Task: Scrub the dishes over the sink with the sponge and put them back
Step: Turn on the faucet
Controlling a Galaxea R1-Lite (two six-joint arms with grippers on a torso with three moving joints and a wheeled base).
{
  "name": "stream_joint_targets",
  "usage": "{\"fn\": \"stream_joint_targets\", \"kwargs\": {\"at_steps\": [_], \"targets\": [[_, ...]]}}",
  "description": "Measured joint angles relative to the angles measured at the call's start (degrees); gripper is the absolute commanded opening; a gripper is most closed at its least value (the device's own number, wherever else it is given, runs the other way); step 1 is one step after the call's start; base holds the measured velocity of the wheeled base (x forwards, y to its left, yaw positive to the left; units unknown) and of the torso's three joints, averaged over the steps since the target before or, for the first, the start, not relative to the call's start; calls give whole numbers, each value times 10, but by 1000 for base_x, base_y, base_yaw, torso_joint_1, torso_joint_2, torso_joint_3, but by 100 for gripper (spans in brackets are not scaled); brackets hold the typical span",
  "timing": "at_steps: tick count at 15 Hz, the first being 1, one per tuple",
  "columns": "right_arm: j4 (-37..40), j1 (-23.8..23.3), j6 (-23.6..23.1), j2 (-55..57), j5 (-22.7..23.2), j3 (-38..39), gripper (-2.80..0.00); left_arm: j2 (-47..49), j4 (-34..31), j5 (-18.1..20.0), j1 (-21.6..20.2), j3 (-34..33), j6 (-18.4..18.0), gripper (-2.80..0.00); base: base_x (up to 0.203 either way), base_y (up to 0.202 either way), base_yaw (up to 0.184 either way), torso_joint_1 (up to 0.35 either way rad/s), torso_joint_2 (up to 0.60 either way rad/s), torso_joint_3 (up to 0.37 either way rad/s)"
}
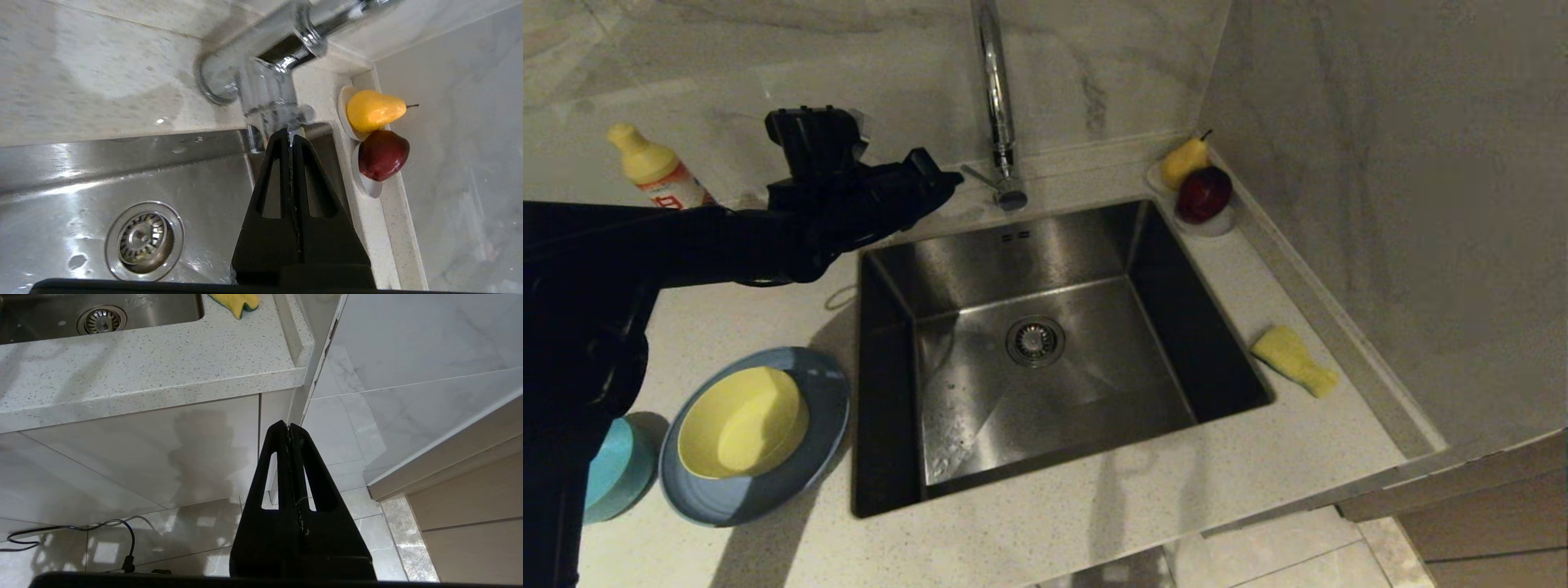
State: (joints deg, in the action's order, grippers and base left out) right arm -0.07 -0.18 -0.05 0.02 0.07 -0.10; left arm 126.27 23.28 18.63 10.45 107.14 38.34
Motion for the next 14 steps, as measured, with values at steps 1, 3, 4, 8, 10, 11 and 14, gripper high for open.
{"fn": "stream_joint_targets", "kwargs": {"at_steps": [1,3,4,8,10,11,14], "targets": [[0,0,0,0,0,0,-280,1,0,0,1,2,0,-280,0,0,0,0,0,0],[0,0,0,0,0,0,-280,2,0,0,1,4,-1,-280,0,0,0,0,0,0],[0,0,0,0,0,0,-280,2,2,0,2,4,-1,-280,0,0,0,0,0,0],[0,0,0,0,0,0,-280,-2,13,4,1,6,-5,-280,0,0,0,0,0,0],[0,0,0,0,0,1,-280,-3,23,12,1,6,-15,-280,0,0,0,0,0,0],[0,0,0,0,0,0,-280,-2,29,14,1,6,-17,-280,0,0,0,0,0,0],[0,0,0,0,0,0,-280,5,45,18,1,6,-34,-280,0,0,0,0,0,0]]}}
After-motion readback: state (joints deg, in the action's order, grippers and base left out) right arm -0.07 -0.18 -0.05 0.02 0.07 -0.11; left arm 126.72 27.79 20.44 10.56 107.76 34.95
